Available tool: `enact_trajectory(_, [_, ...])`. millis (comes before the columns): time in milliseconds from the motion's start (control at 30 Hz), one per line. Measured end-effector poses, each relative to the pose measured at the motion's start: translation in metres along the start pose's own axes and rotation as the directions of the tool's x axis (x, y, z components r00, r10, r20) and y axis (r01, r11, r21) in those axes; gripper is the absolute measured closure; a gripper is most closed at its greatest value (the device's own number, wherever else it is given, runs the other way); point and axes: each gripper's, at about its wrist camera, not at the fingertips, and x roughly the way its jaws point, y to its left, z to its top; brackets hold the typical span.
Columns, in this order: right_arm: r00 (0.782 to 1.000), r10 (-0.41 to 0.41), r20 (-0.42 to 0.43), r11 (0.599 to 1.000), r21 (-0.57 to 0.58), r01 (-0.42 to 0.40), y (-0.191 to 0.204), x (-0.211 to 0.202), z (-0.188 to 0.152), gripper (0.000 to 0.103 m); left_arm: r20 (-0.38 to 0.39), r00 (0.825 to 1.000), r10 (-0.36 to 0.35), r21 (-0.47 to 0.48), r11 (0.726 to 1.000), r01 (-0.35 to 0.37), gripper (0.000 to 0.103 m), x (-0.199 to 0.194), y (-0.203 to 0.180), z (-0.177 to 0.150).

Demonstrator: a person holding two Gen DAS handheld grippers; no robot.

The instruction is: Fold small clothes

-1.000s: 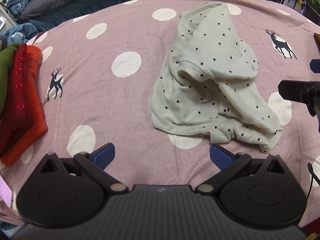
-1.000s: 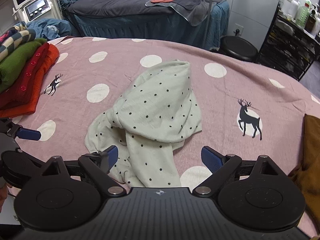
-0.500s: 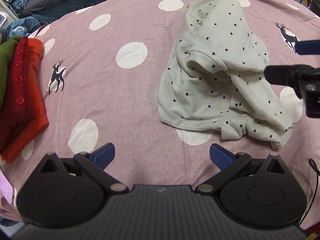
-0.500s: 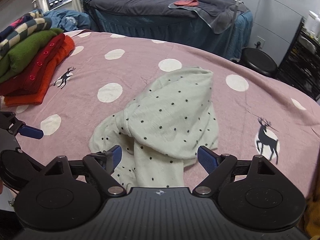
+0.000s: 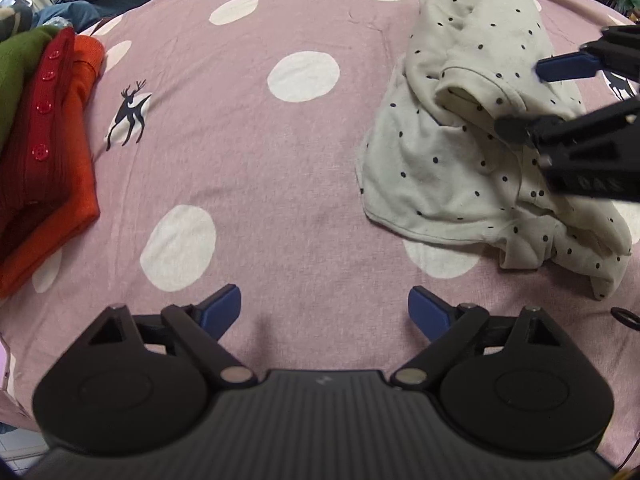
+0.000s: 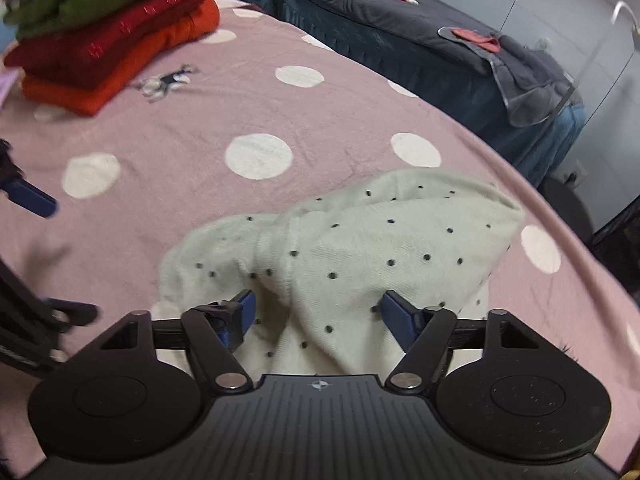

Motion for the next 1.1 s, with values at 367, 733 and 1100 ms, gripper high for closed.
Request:
enact_trajectory(367, [0.974, -0.01, 0.228, 0.73, 0.667, -0.148, -0.143, -0.086, -0.016, 0.086, 0.183, 0.94, -0.289, 0.059, 0.957, 0.283, 0.054, -0.028, -0.031, 0.033])
enact_trajectory(733, [0.94, -0.01, 0.34, 0.529, 0.8, -0.283, -0.174, -0.153, -0.053, 0.085, 0.268, 0.752, -0.602, 0.229, 0.798, 0.557, 0.038, -0.079, -0.095, 0.095])
enact_trajectory(1100, [0.925, 0.029, 0.379, 0.518, 0.785, -0.339, -0.155, -0.153, -0.05, 0.082, 0.196, 0.713, -0.674, 0.111, 0.737, 0.666, 0.099, -0.05, -0.135, 0.1])
